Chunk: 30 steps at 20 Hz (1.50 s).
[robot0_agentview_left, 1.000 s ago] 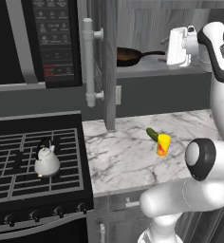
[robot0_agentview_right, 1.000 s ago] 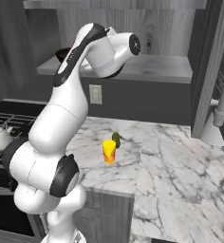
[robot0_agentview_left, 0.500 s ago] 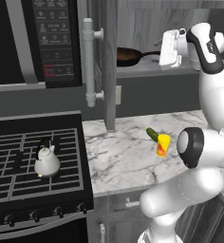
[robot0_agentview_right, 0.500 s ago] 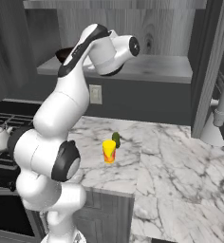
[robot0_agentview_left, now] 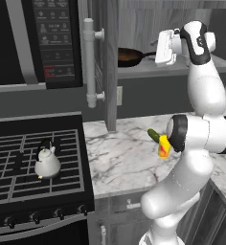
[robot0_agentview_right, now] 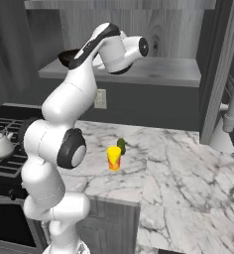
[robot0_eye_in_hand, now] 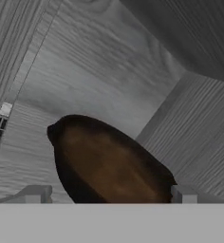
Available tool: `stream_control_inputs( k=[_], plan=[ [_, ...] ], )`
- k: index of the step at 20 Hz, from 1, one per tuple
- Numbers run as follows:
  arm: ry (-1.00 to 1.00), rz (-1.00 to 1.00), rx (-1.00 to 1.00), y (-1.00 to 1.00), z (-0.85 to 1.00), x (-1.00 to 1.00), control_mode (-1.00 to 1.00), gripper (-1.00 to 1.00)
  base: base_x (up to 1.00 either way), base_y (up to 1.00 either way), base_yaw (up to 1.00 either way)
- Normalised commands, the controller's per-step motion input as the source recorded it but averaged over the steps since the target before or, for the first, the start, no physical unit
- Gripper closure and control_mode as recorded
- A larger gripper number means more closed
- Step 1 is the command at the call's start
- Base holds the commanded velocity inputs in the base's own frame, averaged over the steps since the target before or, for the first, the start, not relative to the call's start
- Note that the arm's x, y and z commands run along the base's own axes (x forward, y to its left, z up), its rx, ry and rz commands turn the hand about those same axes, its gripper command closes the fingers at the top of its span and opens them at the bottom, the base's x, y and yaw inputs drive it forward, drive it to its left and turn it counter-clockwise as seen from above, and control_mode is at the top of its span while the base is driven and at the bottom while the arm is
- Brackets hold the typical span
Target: Pick the pan from the cabinet and place it on the stove. Then turn on the stove burner for the pan.
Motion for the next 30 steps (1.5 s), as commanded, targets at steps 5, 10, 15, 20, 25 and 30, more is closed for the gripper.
stream_control_inputs(
  k=[5,10,15,20,25,30],
  plan=[
    [0.0,0.02,-0.05,-0.11,-0.1,0.36,-1.0,-1.0,0.0,0.0,0.0],
    [0.0,0.0,-0.07,-0.2,-0.13,0.24,-1.0,-1.0,0.0,0.0,0.0],
    [0.0,0.0,-0.05,-0.12,-0.02,0.25,-1.0,-1.0,0.0,0.0,0.0],
    [0.0,0.0,0.0,0.0,-0.08,0.09,-1.0,-1.0,0.0,0.0,0.0],
    [0.0,0.0,0.0,0.0,-0.16,0.06,-1.0,-1.0,0.0,0.0,0.0],
    [0.0,0.0,0.0,0.0,-0.16,0.11,-1.0,-1.0,0.0,0.0,0.0]
  ],
)
